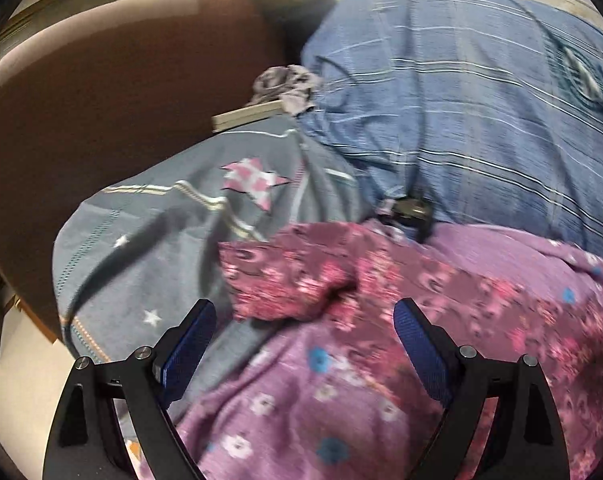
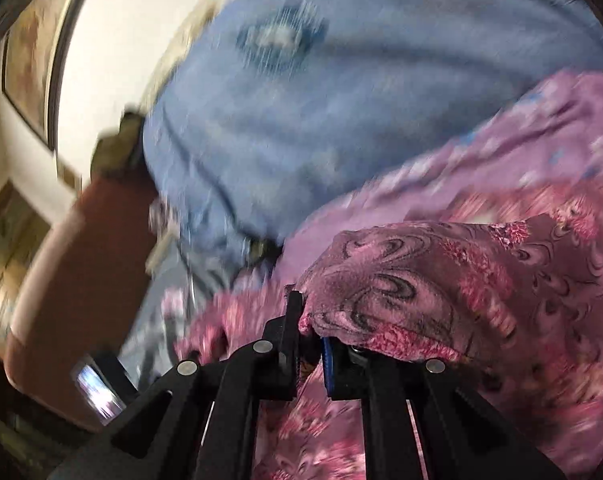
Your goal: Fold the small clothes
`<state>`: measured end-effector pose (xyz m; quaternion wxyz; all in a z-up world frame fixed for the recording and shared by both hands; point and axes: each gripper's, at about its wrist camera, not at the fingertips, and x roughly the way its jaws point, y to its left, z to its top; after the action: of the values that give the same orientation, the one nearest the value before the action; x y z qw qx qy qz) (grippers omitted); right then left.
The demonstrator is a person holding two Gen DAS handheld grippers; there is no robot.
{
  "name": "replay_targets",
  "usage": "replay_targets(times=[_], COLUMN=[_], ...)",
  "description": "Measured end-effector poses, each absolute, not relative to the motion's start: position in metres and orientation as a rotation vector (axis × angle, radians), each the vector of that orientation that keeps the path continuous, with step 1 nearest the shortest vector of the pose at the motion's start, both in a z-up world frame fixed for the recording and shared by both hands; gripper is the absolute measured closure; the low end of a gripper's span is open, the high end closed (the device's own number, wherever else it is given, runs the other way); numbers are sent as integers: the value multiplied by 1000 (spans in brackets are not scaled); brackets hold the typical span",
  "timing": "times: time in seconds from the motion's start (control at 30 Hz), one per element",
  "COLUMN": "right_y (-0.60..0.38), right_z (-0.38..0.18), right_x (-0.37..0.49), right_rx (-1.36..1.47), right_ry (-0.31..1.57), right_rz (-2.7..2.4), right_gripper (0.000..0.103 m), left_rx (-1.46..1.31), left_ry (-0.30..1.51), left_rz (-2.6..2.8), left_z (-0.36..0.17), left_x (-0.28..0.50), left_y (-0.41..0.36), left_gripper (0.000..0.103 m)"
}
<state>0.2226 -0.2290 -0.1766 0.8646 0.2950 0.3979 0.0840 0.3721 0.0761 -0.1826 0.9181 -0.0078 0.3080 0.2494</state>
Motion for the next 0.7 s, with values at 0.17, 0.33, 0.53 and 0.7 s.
replay_targets(times=[0.17,0.33,0.53,0.7], right_y=[-185,-193,-263,-317], right_z=[-231,-235,-198,-199], right_x=[228,219,184,172], right_rx=[614,607,661,729], right_ry=[1057,1087,891,852], right_rz=[232,312,294,153], right_gripper=[56,41,43,47], left_rx=[-33,-19,-7,-36], left_ry=[645,640,645,690], left_rz=[521,506,427,205], left_z=[-185,-184,-177,-180], left_x=[378,383,377,373], left_y=[88,88,75,57], left_gripper=[12,12,12,13])
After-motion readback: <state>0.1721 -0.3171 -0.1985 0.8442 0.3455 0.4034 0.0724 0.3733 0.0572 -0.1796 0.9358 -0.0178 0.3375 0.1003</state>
